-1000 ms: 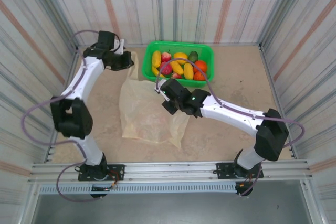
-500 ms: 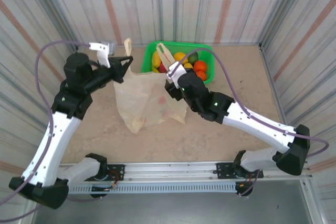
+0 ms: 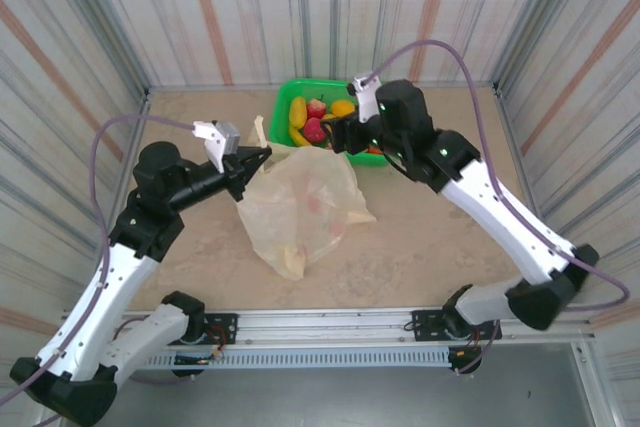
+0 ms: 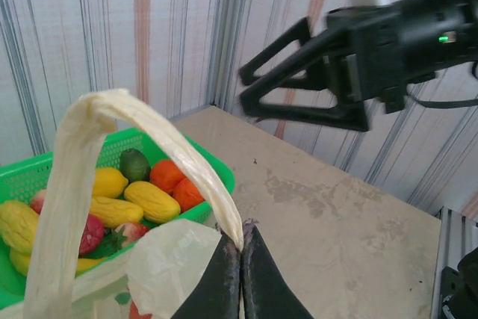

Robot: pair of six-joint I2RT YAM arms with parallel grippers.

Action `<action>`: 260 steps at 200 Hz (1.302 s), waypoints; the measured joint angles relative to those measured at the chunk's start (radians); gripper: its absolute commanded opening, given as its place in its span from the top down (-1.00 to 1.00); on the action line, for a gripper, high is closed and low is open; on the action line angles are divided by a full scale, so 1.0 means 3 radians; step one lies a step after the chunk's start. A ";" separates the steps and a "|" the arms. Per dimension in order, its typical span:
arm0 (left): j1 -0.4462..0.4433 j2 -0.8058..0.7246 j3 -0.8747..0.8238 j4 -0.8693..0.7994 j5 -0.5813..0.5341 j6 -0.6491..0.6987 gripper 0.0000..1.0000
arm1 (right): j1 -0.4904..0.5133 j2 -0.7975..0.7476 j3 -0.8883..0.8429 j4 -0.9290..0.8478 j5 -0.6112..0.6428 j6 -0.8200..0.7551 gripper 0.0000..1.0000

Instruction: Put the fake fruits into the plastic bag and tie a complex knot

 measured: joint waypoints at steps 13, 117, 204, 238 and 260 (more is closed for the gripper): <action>0.0000 0.0089 0.0075 0.0020 0.0006 0.0042 1.00 | -0.0086 0.0338 0.0247 -0.0156 -0.0298 0.0032 -0.94; 0.0066 0.0792 0.1109 -0.0261 -0.0655 0.0108 1.00 | -0.0046 -0.0701 -0.1263 -0.0039 -0.0506 0.0206 0.61; -0.0186 0.1459 0.2328 -0.0354 -0.0029 -0.0051 1.00 | 0.0942 0.0202 -0.2275 0.2441 -0.0263 0.0963 0.52; -0.0473 0.1155 0.2281 -0.0392 0.0154 -0.0041 1.00 | 0.0828 0.0932 -0.1553 0.3048 -0.0022 0.1008 0.17; -0.0479 0.0716 0.1846 -0.0371 0.0224 -0.0024 1.00 | 0.0697 0.1049 -0.1292 0.3361 0.0025 0.0880 -0.07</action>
